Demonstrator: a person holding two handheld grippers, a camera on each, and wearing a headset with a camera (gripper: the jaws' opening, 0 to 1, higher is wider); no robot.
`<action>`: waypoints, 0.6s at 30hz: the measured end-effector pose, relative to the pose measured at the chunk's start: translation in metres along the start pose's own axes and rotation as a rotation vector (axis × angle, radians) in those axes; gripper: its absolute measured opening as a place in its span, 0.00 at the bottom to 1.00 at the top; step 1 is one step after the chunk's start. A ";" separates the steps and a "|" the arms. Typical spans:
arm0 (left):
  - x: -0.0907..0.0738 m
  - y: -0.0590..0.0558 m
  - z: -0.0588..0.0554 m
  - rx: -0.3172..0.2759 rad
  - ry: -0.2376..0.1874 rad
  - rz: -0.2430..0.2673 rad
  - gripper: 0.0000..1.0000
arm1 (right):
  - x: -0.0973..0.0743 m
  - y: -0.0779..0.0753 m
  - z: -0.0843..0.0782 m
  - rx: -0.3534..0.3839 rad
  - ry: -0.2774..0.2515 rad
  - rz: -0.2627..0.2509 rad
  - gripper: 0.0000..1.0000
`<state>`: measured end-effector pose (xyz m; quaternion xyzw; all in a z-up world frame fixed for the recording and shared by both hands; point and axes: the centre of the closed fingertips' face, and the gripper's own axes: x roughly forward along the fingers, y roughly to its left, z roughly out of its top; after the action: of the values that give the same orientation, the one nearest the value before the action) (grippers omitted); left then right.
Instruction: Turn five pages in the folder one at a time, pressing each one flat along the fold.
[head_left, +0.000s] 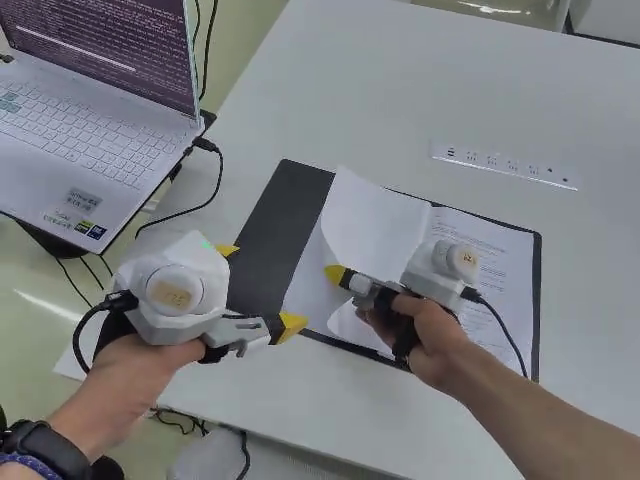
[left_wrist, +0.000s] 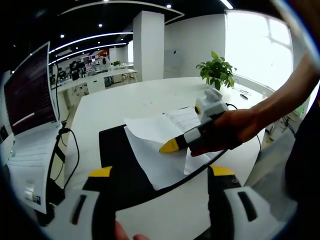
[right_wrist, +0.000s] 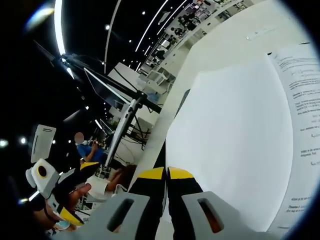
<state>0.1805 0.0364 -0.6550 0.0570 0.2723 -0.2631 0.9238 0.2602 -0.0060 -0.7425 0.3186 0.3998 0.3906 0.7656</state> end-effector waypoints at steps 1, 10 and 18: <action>0.001 -0.001 0.000 0.002 0.000 -0.003 0.75 | 0.002 -0.002 -0.002 0.006 0.003 -0.004 0.00; 0.004 -0.005 0.007 -0.005 -0.018 -0.007 0.74 | 0.017 -0.018 -0.018 0.056 0.045 -0.036 0.01; 0.002 -0.002 0.009 -0.019 -0.024 0.000 0.74 | 0.024 -0.023 -0.029 0.075 0.075 -0.051 0.03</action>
<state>0.1853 0.0318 -0.6487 0.0451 0.2637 -0.2610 0.9275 0.2521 0.0083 -0.7841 0.3218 0.4505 0.3671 0.7475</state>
